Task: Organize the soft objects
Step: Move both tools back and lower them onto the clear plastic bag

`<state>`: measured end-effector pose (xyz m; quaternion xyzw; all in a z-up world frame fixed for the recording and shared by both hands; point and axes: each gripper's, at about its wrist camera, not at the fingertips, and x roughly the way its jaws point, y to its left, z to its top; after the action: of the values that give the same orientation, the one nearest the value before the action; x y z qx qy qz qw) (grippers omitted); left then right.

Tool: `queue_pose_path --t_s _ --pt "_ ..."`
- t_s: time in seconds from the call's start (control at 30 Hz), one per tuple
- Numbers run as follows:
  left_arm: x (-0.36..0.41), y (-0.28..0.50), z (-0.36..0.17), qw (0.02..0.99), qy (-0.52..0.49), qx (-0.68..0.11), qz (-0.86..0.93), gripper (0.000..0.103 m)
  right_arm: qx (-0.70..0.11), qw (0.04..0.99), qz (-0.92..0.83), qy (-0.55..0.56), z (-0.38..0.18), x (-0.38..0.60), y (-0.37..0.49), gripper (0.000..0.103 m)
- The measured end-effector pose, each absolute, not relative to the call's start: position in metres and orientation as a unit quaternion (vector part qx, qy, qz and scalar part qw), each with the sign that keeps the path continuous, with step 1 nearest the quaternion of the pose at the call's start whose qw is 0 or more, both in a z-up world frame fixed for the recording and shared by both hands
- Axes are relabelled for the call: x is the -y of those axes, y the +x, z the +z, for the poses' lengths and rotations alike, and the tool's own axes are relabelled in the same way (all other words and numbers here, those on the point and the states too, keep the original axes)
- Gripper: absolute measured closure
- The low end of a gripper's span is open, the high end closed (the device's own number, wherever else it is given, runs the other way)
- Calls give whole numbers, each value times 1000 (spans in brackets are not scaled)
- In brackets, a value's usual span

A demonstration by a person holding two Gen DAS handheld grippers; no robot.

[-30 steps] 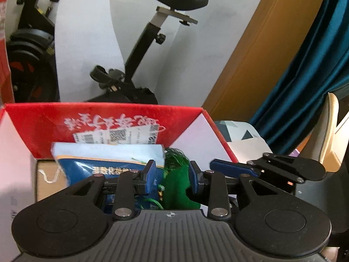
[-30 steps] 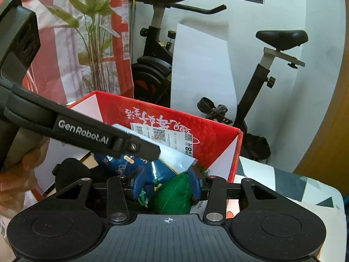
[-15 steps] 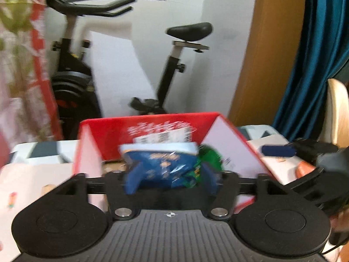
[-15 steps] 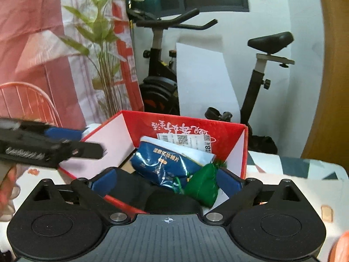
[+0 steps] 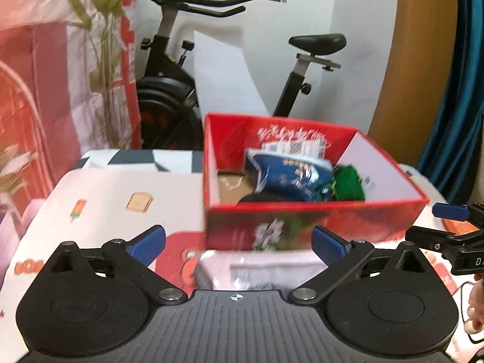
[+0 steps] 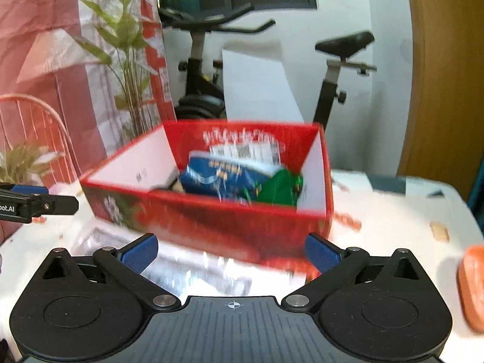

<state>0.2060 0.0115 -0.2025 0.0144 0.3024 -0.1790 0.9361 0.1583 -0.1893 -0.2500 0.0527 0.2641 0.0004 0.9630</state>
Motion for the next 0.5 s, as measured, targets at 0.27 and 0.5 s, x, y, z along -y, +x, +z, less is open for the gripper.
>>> queue_pose_path --t_s 0.27,0.5 --pt "-20 186 -237 934 16 -313 -174 0 -305 950 2 68 -291 181 147 1" --pt "-18 180 -260 925 7 -333 -184 7 -332 941 -2 73 -311 176 148 1"
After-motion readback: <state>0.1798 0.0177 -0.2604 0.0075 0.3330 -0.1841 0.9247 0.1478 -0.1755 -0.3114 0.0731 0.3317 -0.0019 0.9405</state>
